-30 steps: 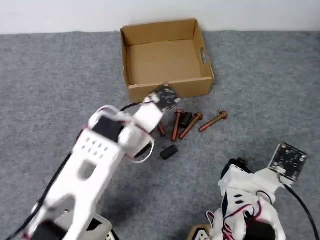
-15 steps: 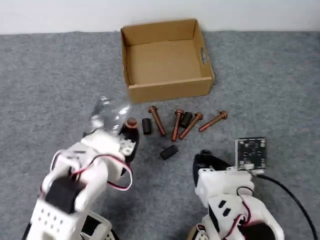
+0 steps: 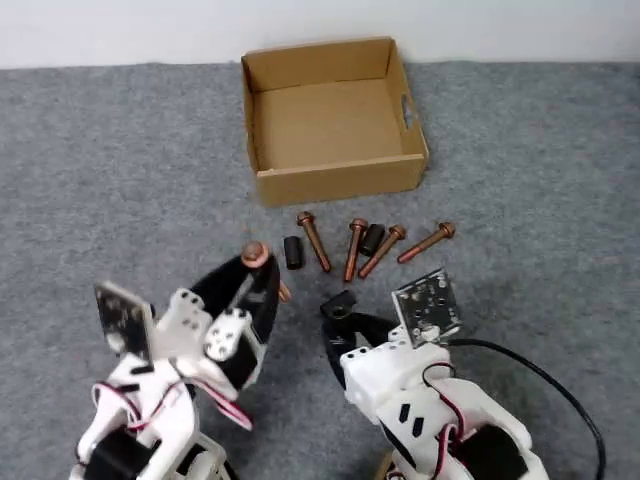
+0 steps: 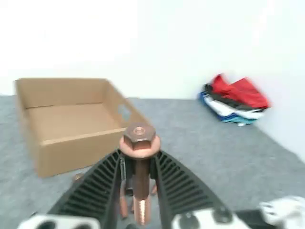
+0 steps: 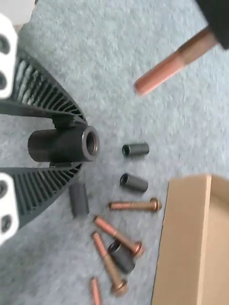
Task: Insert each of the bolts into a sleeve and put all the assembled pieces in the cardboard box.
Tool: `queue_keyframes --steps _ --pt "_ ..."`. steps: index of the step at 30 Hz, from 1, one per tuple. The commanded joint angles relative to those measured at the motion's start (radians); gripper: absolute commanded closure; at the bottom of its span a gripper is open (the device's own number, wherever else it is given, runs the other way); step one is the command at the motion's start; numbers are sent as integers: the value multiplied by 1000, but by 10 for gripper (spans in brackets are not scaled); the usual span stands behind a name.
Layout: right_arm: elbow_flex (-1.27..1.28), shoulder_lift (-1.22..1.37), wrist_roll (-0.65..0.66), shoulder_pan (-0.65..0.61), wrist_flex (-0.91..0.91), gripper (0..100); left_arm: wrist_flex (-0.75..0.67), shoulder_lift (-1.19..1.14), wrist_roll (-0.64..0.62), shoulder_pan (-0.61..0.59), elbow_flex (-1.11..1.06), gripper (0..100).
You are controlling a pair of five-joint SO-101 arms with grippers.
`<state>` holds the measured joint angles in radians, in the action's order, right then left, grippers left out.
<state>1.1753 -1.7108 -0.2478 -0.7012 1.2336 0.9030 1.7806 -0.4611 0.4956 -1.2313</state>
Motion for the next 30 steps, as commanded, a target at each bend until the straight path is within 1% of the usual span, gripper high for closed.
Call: queue_keyframes --steps 1,5,10,14,16,18,23,27,30 --pt "0 4 40 -44 -64 991 -37 41 -12 64 -5 996" --pt "14 4 127 -62 -114 991 -37 29 -23 91 -5 996" --pt "29 4 206 -68 -157 991 -37 29 -112 115 -8 996" --pt "25 4 212 -113 -162 991 -43 29 -118 117 -8 996" --pt "23 4 212 -139 -162 991 -68 28 -118 114 -15 996" --pt "23 4 212 -143 -162 991 -87 28 -118 112 -30 996" --pt "20 2 213 -136 -162 991 -84 29 -115 112 -53 996" --pt "20 2 213 -85 -162 991 -21 29 -115 117 -25 996" --pt "17 -4 213 -82 -162 991 49 29 -115 120 -15 996"
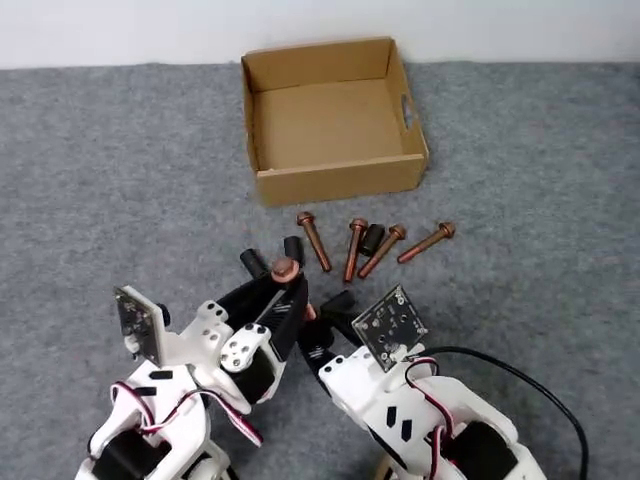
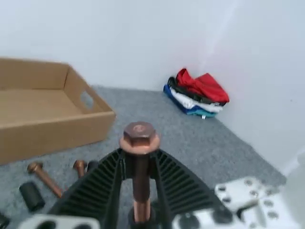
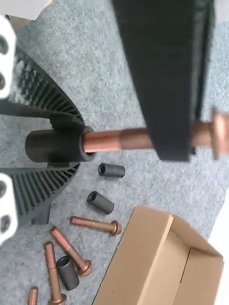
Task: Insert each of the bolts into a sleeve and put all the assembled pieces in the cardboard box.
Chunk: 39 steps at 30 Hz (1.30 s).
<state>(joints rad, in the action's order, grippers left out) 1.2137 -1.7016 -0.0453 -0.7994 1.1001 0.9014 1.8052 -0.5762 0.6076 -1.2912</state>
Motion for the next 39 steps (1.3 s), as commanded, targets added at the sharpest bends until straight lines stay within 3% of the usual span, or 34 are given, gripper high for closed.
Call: queue_keyframes --steps 1,8,11,16,23,31,34,37,39 --pt "-29 -8 11 16 -28 991 74 0 0 8 45 996" --pt "-38 -7 64 16 -84 991 104 -2 26 68 -8 993" --pt "-38 -7 91 16 -85 991 106 -2 109 69 -38 934" --pt "-38 -7 95 16 -85 991 149 -2 121 68 -39 806" --pt "-38 -7 95 19 -82 991 172 -2 155 61 25 795" --pt "-38 -7 94 31 -81 991 249 2 252 -101 136 798" --pt "-37 -7 89 113 -81 991 244 5 265 -170 137 849" --pt "-38 -5 11 234 -84 991 241 5 265 -256 120 983" --pt "-40 -5 -41 303 -79 991 244 5 265 -327 81 987"
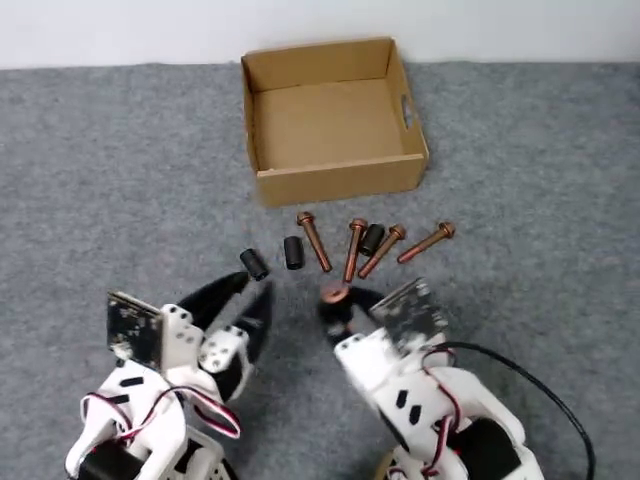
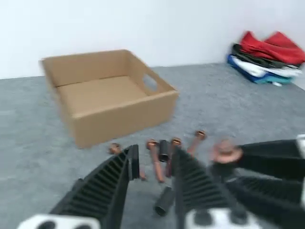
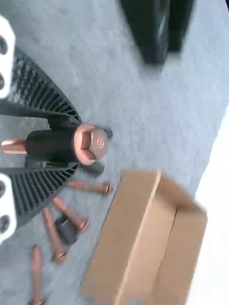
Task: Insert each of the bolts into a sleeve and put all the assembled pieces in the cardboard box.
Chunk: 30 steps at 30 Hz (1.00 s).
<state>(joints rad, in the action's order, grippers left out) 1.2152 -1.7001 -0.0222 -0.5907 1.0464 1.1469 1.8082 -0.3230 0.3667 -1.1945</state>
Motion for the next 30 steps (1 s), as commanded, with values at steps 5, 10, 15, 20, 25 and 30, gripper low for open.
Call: queue_keyframes --steps 5,10,15,20,25,30 --pt "-75 68 -83 189 -22 991 -72 2 14 -282 -206 996" --pt "-242 331 -83 197 -31 991 -173 2 109 -443 -390 996" --pt "-450 648 -84 203 -73 991 -221 0 261 -471 -490 996" --pt "-612 926 -84 262 -246 991 -183 2 262 -465 -489 995" --pt "-784 1188 -83 303 -354 991 -135 -2 262 -468 -489 995" --pt "-994 1437 -83 323 -447 991 -126 -3 262 -471 -489 995"
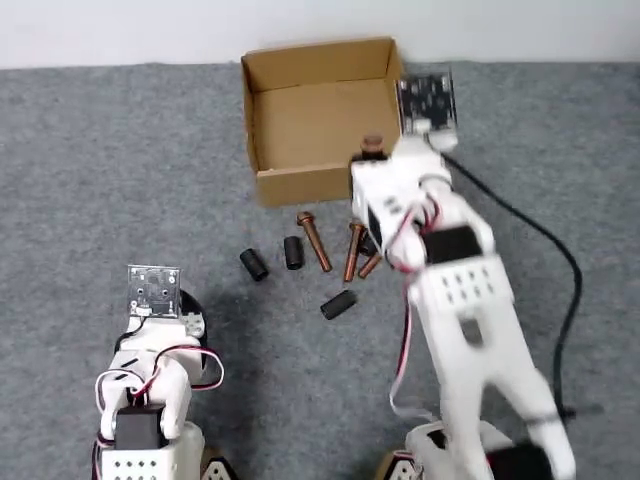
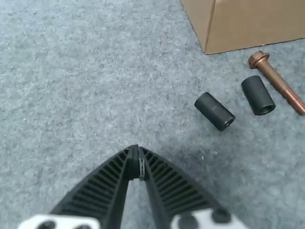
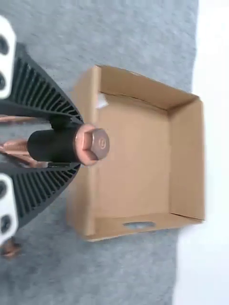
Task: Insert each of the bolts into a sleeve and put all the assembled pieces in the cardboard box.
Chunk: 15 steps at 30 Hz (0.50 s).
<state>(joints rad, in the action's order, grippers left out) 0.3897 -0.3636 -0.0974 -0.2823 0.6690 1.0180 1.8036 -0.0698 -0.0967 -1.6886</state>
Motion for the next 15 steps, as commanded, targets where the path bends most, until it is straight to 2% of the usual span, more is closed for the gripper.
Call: queue_keyframes --steps 1,15 --pt "-213 148 -6 15 -84 991 3 2 9 -8 5 995" --pt "-738 782 -2 12 -154 991 14 0 9 -8 4 995"
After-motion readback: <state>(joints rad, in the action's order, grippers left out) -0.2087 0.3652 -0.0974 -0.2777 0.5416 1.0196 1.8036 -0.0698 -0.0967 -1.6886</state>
